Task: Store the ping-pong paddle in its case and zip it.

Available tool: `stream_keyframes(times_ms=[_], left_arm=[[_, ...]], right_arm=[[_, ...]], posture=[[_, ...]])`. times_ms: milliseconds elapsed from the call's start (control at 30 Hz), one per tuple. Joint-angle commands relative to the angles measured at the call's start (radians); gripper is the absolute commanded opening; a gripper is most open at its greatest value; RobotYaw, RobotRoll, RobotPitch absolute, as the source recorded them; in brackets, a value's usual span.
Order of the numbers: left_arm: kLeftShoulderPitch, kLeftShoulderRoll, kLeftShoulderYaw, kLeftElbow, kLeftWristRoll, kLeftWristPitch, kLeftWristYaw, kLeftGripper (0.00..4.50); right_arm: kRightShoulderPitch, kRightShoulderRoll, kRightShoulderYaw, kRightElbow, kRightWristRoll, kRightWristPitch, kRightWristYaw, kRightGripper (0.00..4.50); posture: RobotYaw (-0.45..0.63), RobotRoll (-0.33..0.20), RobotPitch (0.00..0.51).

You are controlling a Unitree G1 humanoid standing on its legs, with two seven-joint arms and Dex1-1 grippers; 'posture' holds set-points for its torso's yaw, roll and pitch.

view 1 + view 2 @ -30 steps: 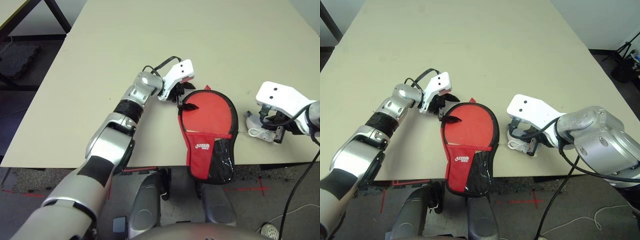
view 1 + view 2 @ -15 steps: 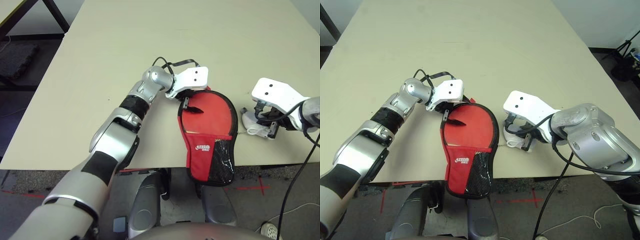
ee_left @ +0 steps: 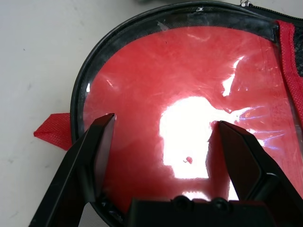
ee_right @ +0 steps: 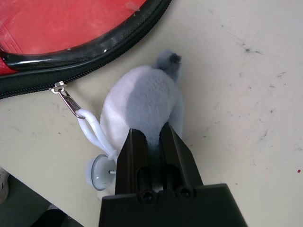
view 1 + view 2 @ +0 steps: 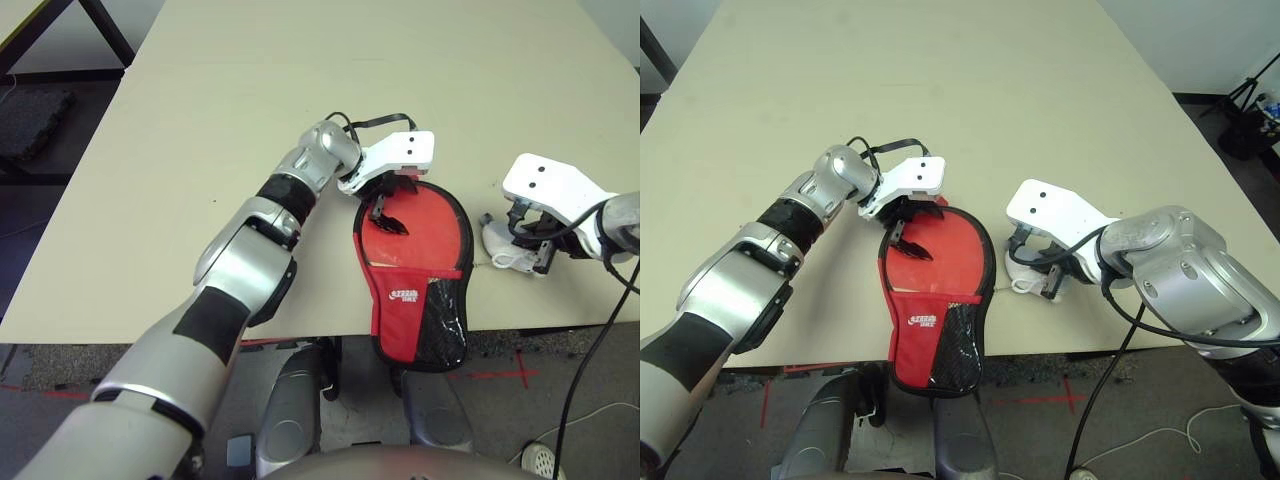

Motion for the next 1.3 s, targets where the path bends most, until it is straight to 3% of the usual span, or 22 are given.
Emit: stream_keyframes(times_ms=[33, 200, 300, 467, 600, 867, 967, 1300], left_arm=[[0.052, -0.019, -0.068, 0.051, 0.072, 0.055, -0.016, 4.50], [0.072, -0.021, -0.081, 0.041, 0.089, 0.085, -0.026, 4.50], [0.082, -0.014, -0.082, 0.021, 0.089, 0.087, -0.033, 4.50], [0.092, -0.006, -0.083, 0.003, 0.092, 0.087, -0.033, 4.50], [0.100, -0.010, -0.082, -0.002, 0.091, 0.085, -0.025, 4.50], [0.103, -0.025, -0.085, -0.002, 0.098, 0.072, -0.010, 4.50], [0.104, -0.030, -0.085, 0.002, 0.099, 0.066, -0.001, 4.50], [0.102, -0.036, -0.115, 0.018, 0.124, 0.047, 0.019, 4.50]], right_arm=[[-0.007, -0.008, 0.003, 0.004, -0.015, 0.003, -0.014, 0.00], [-0.012, -0.030, -0.012, -0.035, 0.004, 0.022, 0.002, 0.00], [0.032, -0.104, -0.054, -0.110, 0.053, 0.036, 0.052, 0.00], [0.171, -0.223, -0.172, -0.228, 0.168, 0.070, 0.122, 0.00], [0.347, -0.300, -0.293, -0.317, 0.253, 0.091, 0.156, 0.00], [0.624, -0.311, -0.477, -0.429, 0.330, 0.095, 0.154, 0.00], [0.660, -0.289, -0.490, -0.415, 0.314, 0.062, 0.118, 0.00], [0.698, -0.300, -0.382, -0.378, 0.265, -0.067, 0.057, 0.00]], posture=[[-0.21, 0.000, 0.252], [-0.21, 0.000, 0.260], [-0.21, 0.000, 0.263], [-0.22, 0.000, 0.268], [-0.23, 0.000, 0.270], [-0.25, 0.000, 0.279], [-0.25, 0.000, 0.279], [-0.23, 0.000, 0.278]])
